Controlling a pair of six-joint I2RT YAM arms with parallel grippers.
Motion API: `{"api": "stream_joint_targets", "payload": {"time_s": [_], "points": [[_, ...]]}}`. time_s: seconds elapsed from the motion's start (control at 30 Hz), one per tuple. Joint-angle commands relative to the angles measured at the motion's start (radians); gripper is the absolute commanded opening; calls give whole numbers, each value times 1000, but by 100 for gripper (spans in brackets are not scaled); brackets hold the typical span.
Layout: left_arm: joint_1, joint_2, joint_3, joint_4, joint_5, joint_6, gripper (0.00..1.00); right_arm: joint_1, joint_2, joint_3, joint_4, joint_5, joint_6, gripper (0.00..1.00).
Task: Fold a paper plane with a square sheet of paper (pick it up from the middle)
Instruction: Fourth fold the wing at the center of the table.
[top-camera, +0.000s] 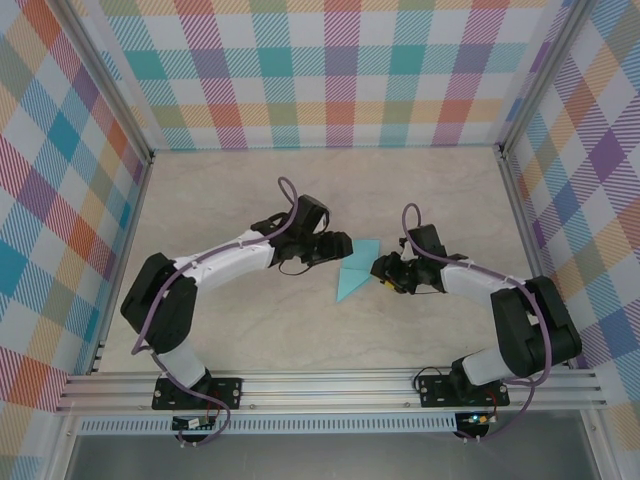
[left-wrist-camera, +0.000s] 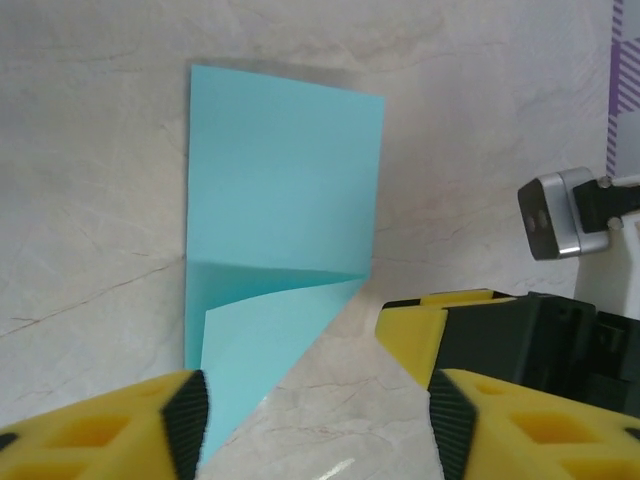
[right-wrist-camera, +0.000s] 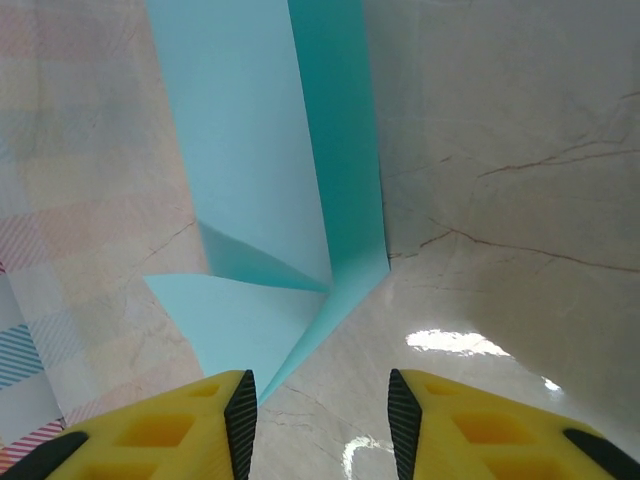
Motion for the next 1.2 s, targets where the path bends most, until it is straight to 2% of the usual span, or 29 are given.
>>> {"api": "stream_joint_targets", "payload": {"time_s": [0.0,0.23,0.43,0.67,0.73,0.93,1.17], "points": [[11,36,-2,97,50,1,50,-8,17,19,72,-23,11,43],[11,118,15,107,55,-5,34,-23,129,96,124,-124,3,45],[11,134,8,121,52,-5,29,-23,158,88,168,-165,-12,45],[-21,96,-55,162,37,27,28,-25,148,71,169,-215,-93,42],[-40,80,-81,167,10,45,28,-24,159,75,147,-218,-122,38],[-97,42,-145,204,-61,83,30,-23,188,100,106,-249,-195,35],[-162,53,-120,157,-165,176,36,-23,226,139,94,-272,-238,27]]}}
